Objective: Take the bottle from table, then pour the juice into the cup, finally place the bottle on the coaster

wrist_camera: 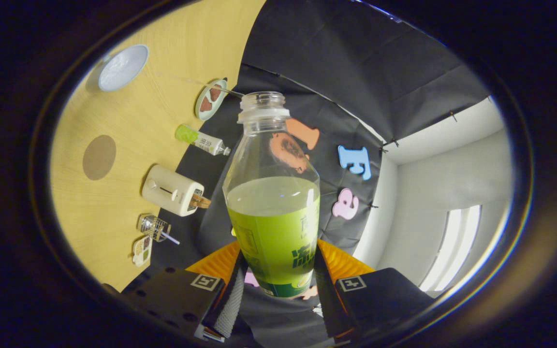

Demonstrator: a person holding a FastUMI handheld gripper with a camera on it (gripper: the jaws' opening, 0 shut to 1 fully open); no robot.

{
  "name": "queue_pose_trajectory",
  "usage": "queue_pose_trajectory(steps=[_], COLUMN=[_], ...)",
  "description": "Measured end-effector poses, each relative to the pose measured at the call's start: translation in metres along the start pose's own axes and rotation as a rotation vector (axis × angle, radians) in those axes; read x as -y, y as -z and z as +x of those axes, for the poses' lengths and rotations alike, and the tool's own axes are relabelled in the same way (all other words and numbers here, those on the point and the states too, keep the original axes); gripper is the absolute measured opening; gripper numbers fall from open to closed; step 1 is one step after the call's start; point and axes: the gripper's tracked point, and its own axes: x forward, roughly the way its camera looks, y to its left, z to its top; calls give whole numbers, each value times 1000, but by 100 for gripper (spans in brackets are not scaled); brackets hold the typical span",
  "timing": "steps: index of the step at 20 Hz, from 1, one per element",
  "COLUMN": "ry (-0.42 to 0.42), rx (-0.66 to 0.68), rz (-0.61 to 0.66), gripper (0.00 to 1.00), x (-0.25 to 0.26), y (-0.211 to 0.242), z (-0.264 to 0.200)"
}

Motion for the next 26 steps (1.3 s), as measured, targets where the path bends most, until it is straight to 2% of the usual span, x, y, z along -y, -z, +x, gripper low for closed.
queue_pose_trajectory(steps=[26], ry=[2], rx=[7], rz=[46], gripper=[74], x=[2], y=[-11], z=[3])
